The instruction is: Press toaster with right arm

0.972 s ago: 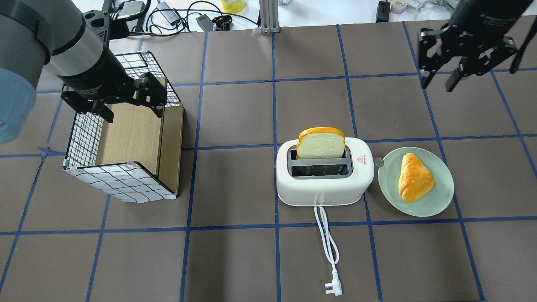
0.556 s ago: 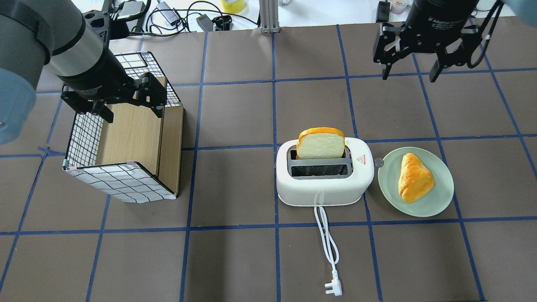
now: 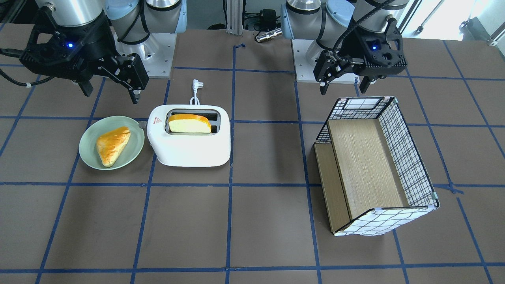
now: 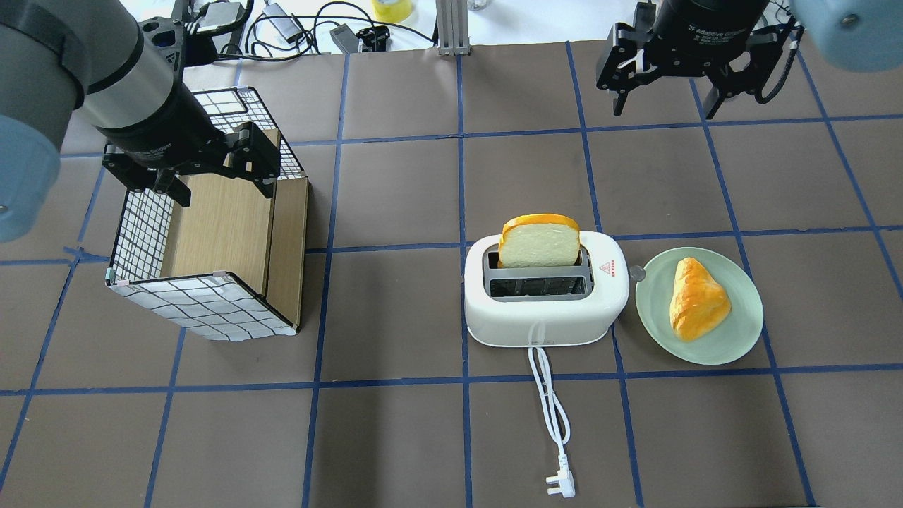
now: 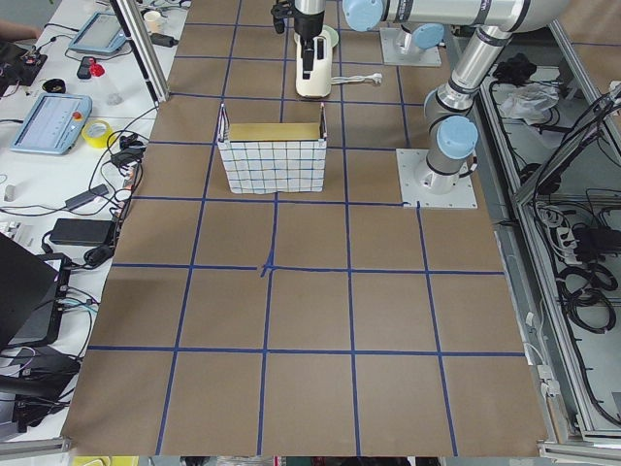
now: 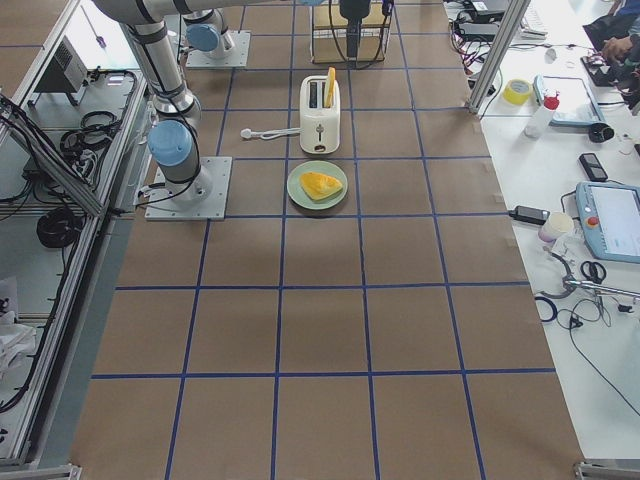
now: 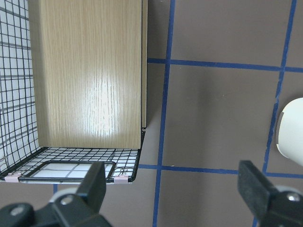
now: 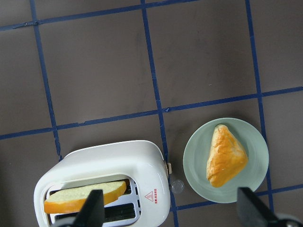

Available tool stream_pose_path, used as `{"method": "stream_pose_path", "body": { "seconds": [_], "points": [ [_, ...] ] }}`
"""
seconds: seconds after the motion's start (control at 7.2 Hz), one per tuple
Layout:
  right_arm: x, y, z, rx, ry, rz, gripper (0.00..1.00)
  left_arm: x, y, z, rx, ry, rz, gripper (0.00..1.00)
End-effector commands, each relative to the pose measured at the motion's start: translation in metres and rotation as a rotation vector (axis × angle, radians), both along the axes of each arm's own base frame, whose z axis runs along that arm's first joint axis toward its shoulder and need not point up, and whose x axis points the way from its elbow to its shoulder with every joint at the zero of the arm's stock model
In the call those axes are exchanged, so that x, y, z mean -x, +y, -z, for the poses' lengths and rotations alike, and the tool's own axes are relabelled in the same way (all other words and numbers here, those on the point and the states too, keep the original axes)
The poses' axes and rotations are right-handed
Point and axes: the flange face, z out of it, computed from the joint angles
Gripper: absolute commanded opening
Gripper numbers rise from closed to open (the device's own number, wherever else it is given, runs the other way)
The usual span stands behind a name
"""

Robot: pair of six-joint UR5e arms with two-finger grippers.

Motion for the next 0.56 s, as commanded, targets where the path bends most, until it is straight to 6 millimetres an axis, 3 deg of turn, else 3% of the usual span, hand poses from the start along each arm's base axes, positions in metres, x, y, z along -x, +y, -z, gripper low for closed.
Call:
{"method": "stream_pose_path", "body": {
  "seconds": [0.0, 0.42],
  "points": [
    [-0.0010, 0.0003, -0.0005, 0.003, -0.004, -0.023, 1.00, 0.0000, 0.0000, 0.0000, 0.000, 0.000, 0.000, 1.00],
    [-0.0011, -0.0023, 0.0057, -0.010, -0.004, -0.022, 1.00, 0.0000, 0.0000, 0.0000, 0.000, 0.000, 0.000, 1.00]
  ]
}}
